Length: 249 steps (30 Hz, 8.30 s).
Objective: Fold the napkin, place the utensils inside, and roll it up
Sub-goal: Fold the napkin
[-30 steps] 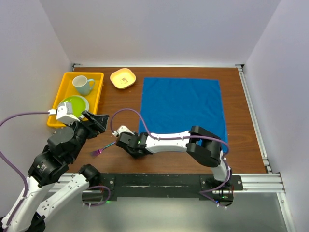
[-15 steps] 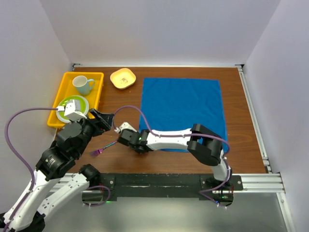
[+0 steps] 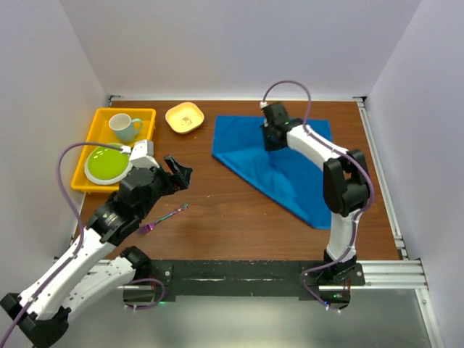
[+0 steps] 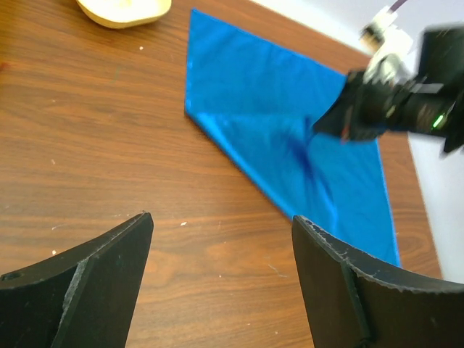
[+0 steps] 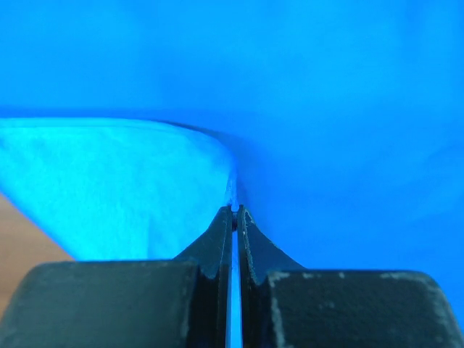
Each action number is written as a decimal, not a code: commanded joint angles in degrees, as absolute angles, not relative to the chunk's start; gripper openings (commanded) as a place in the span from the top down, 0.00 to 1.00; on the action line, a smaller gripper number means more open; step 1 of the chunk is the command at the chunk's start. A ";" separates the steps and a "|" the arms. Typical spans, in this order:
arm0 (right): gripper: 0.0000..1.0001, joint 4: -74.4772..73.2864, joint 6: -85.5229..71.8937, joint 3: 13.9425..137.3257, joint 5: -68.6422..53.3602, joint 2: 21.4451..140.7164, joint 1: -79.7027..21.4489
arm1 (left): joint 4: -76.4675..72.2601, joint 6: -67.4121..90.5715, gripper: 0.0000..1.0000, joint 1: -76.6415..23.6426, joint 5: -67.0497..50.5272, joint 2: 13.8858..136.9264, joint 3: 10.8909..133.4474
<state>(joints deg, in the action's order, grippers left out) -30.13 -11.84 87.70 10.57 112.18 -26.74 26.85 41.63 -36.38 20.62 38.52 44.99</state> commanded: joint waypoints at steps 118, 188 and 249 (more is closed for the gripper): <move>0.28 -34.89 -23.02 94.97 13.55 111.58 1.85 | -10.97 40.60 0.45 -33.31 -1.74 71.87 50.88; 0.65 -41.31 -43.07 39.29 13.27 77.60 17.93 | -10.20 45.88 0.87 -20.66 -9.84 147.92 117.42; 0.23 -39.04 -28.92 71.89 9.41 90.60 12.05 | -7.91 46.76 0.48 -21.61 -19.15 143.35 125.25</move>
<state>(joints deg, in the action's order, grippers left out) -41.95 -32.86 67.92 9.39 86.39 14.72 -4.91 47.37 -17.61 -14.06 150.12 125.54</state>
